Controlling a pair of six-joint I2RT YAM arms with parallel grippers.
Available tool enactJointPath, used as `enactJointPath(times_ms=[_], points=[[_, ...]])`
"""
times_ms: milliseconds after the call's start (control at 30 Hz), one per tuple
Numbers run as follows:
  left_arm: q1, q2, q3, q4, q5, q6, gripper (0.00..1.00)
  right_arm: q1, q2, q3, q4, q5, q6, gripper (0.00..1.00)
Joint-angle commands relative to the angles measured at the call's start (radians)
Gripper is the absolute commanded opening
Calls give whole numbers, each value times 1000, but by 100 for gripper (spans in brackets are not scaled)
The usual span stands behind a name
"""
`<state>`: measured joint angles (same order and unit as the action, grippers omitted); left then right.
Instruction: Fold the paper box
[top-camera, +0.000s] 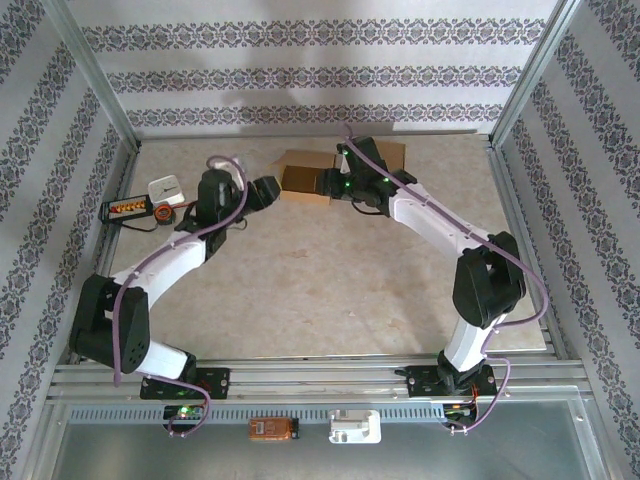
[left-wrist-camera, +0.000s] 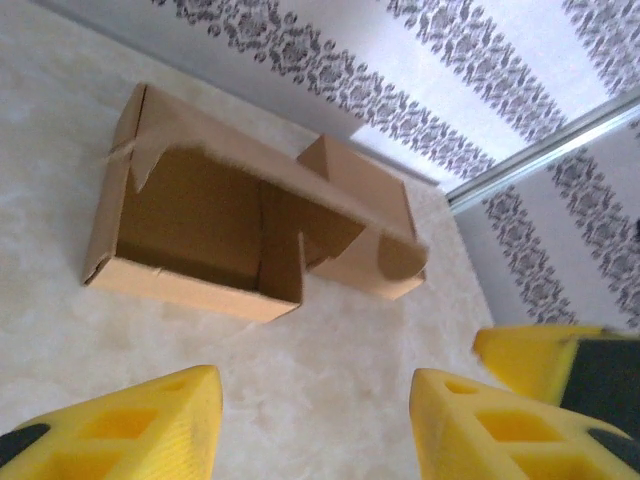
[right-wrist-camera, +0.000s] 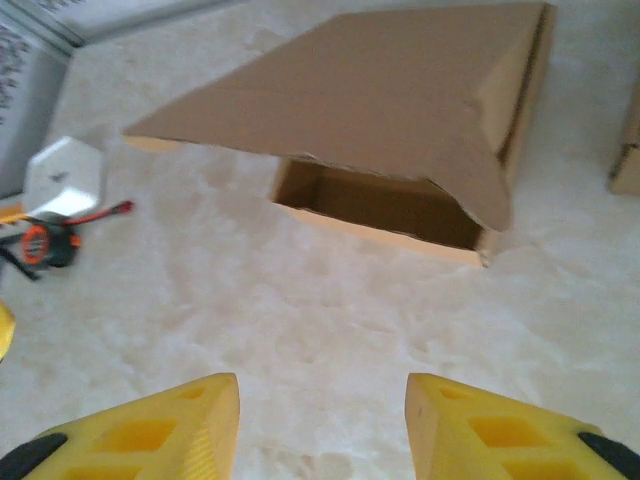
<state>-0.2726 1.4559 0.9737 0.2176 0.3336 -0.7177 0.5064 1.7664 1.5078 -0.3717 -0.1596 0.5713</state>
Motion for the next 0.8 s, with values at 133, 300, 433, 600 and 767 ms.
enactJointPath(times_ms=[133, 300, 433, 600, 767], points=[[133, 223, 315, -221, 102, -77, 59, -86, 125, 224, -128, -46, 150, 54], [160, 486, 609, -319, 173, 25, 73, -117, 267, 384, -206, -21, 135, 72], [159, 642, 756, -324, 181, 60, 96, -130, 393, 521, -272, 3, 114, 86], [159, 758, 809, -252, 234, 27, 100, -143, 517, 650, -317, -6, 105, 90], [152, 830, 802, -118, 342, -37, 100, -157, 626, 736, -313, -111, 108, 88]])
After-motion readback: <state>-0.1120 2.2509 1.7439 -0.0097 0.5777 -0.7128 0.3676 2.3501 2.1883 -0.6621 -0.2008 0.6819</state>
